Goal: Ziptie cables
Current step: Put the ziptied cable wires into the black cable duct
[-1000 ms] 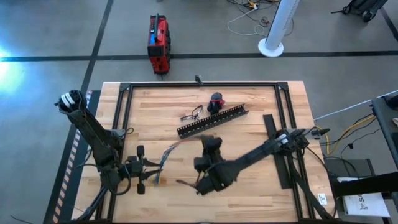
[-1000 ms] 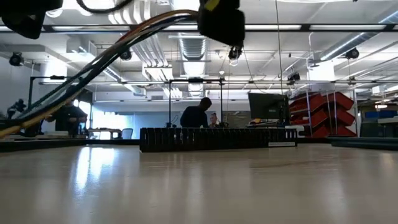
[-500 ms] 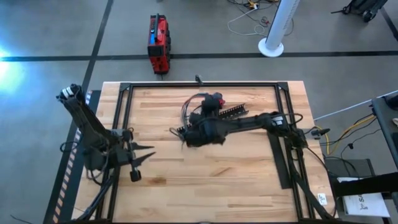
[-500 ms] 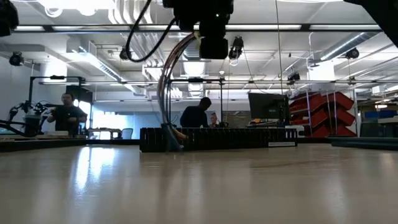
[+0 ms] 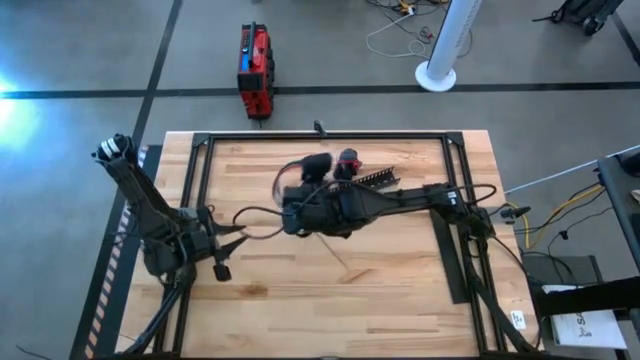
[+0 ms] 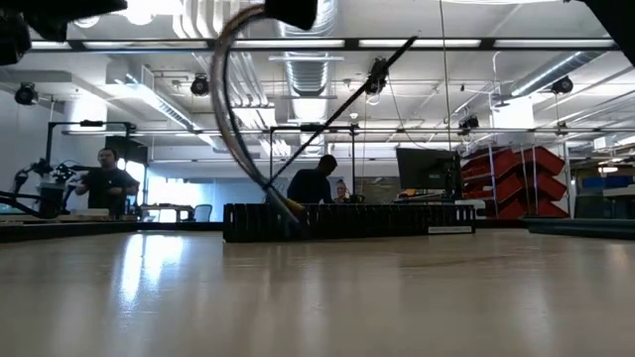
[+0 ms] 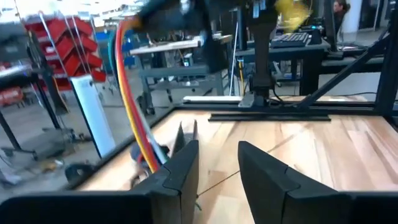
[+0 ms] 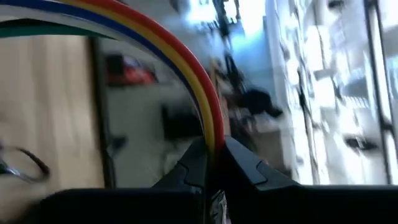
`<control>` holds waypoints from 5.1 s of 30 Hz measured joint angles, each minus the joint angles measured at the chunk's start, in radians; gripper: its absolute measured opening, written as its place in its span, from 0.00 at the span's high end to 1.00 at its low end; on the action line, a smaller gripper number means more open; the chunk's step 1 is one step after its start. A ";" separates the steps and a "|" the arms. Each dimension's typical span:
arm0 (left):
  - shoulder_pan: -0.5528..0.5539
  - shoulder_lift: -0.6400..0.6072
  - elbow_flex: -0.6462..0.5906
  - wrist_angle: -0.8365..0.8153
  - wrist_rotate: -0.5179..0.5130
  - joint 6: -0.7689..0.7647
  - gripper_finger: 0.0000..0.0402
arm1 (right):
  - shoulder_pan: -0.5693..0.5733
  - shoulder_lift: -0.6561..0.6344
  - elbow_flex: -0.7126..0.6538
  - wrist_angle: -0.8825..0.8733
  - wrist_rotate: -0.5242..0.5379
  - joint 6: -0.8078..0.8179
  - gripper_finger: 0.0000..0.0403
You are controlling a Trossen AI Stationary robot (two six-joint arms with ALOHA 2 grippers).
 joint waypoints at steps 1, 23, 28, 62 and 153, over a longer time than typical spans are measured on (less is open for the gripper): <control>0.000 0.002 -0.016 0.000 0.000 -0.036 0.75 | 0.007 0.000 0.002 0.060 -0.029 -0.062 0.97; 0.012 0.019 -0.297 0.000 0.041 -0.463 0.70 | -0.124 0.051 -0.006 0.309 -0.517 -0.235 0.97; 0.040 0.019 -0.322 -0.005 0.052 -0.515 0.72 | -0.146 0.053 -0.006 0.314 -0.477 -0.319 0.97; 0.793 0.205 -0.321 0.146 0.767 -0.355 0.68 | 0.042 -0.123 -0.006 -0.502 -0.362 0.277 0.97; 0.789 0.108 -0.080 -0.033 1.419 -0.115 0.57 | 0.148 -0.142 -0.145 -0.120 -0.195 0.235 0.97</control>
